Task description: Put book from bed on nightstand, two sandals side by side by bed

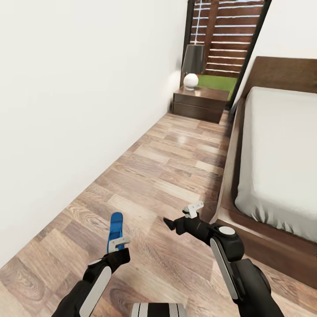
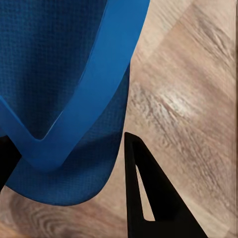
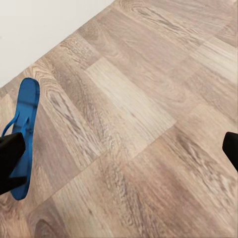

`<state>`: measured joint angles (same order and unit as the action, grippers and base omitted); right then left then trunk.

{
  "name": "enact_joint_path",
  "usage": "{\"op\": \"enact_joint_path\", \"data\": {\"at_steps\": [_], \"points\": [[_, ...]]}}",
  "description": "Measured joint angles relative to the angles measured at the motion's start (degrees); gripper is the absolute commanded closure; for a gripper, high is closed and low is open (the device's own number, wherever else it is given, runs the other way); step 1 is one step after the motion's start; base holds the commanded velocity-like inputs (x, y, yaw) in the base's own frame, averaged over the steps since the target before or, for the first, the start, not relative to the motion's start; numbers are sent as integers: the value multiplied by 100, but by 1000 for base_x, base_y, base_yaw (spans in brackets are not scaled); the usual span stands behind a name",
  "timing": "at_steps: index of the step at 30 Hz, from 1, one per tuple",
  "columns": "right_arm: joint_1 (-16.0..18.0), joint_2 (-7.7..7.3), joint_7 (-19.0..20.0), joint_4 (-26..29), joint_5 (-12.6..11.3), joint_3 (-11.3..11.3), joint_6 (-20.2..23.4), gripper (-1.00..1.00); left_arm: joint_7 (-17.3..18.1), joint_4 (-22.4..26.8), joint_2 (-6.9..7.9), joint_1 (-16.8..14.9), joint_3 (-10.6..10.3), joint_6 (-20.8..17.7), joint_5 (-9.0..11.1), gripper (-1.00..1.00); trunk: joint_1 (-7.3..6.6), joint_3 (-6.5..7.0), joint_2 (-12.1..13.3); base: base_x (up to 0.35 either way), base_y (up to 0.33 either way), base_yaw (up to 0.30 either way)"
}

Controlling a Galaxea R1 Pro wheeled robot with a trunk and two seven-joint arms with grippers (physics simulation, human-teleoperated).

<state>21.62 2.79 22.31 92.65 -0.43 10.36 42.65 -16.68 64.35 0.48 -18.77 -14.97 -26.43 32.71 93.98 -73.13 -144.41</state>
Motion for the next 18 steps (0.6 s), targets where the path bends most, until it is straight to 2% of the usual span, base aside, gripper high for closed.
{"op": "enact_joint_path", "data": {"at_steps": [6,11,15,18], "points": [[-9,0,31,0,1,-2,-28,-100,-5,-40,0,0,0,1,-8,100,-15,133,8,0,0,-28],[-7,-2,36,0,0,-12,-32,-100,-69,64,7,1,3,8,-4,100,-28,244,15,0,0,-145],[10,-8,42,2,0,-30,-7,-100,-410,745,11,35,-16,-89,-2,100,-39,333,20,0,0,-221],[39,-12,45,3,0,-42,13,-100,-709,1292,7,25,-17,-445,9,100,-47,399,24,0,0,-244]]}}
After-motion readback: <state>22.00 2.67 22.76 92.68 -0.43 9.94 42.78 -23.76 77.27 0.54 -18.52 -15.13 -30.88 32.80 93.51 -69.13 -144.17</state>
